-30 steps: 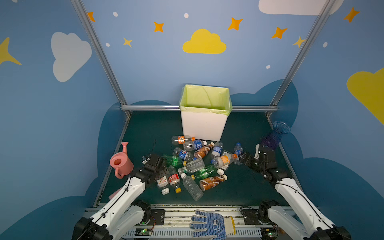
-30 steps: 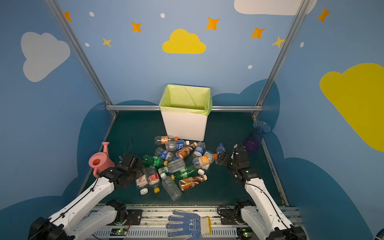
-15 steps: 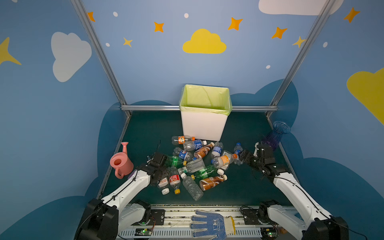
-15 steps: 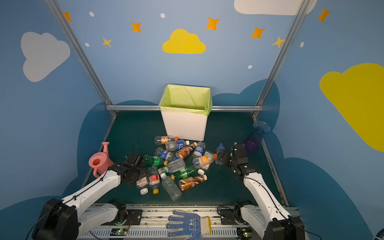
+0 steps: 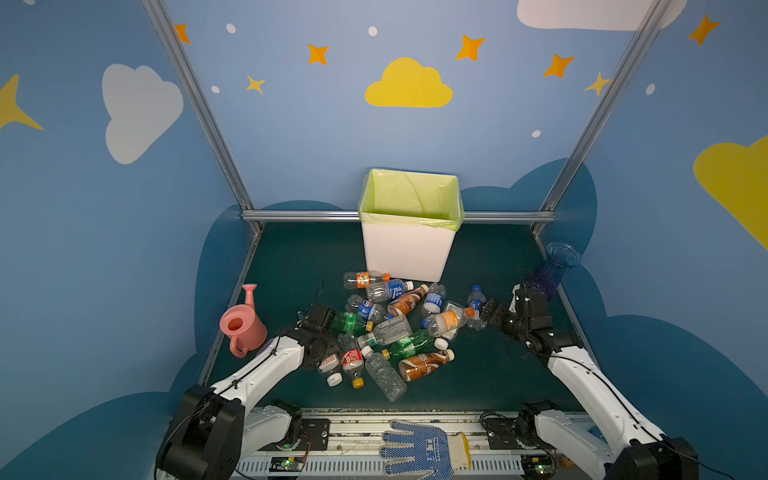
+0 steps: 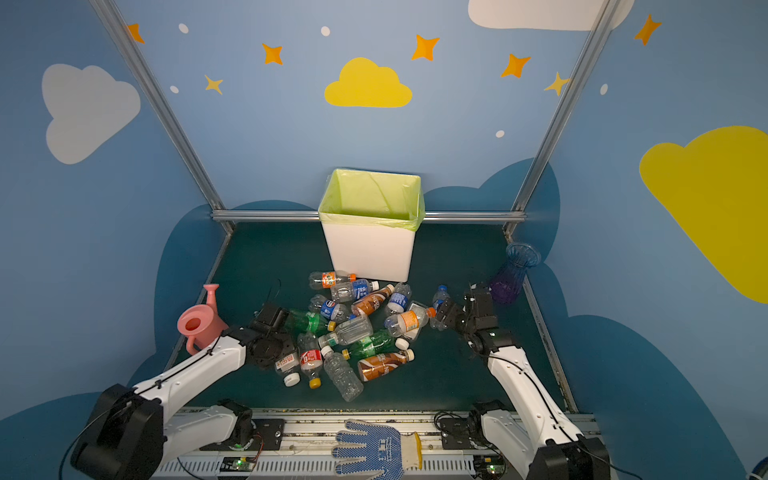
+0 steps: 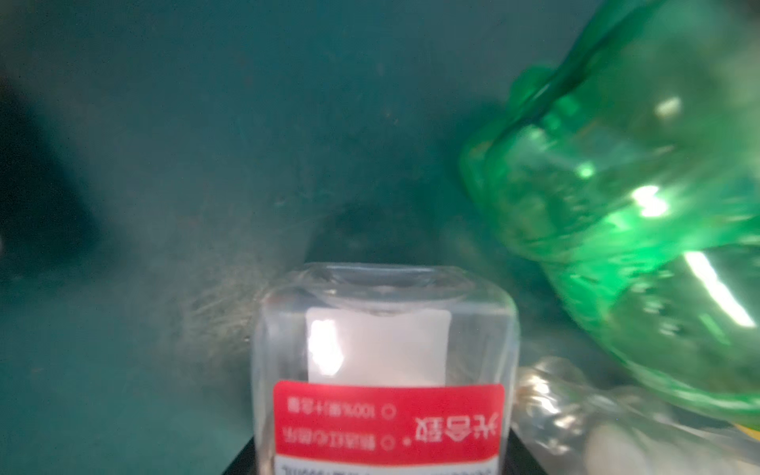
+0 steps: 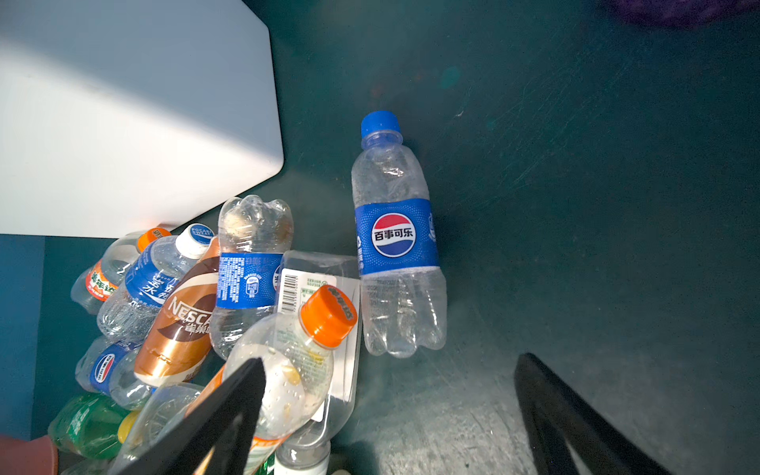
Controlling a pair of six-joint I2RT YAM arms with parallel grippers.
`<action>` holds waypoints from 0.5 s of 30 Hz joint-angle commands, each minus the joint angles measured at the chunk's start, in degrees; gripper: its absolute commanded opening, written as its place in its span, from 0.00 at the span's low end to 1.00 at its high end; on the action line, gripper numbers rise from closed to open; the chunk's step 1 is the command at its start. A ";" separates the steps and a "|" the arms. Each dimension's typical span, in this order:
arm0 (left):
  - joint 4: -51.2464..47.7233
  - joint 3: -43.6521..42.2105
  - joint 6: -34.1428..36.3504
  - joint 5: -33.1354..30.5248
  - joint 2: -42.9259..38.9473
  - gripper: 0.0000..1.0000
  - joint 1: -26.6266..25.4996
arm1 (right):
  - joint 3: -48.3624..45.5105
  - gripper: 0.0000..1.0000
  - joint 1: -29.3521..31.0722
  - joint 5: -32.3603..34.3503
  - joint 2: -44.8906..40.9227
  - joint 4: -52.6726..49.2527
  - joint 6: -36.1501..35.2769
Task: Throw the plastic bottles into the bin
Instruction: 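Lift the red-labelled bottle with the left gripper over the bin and release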
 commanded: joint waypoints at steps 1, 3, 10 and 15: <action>-1.80 2.38 -1.26 -2.28 -5.83 0.45 0.62 | 1.97 0.94 -0.38 1.11 -0.32 0.20 0.23; -2.57 4.43 -1.26 -4.82 -10.72 0.45 0.76 | 2.64 0.94 -0.56 1.41 -0.14 0.14 -0.32; 4.65 23.63 12.22 -9.19 -16.57 0.45 6.78 | 5.46 0.94 -1.53 1.77 -0.24 1.14 -1.91; 13.90 46.19 16.06 3.37 -4.35 0.46 15.79 | 5.38 0.95 -2.21 3.08 -3.65 0.09 -2.50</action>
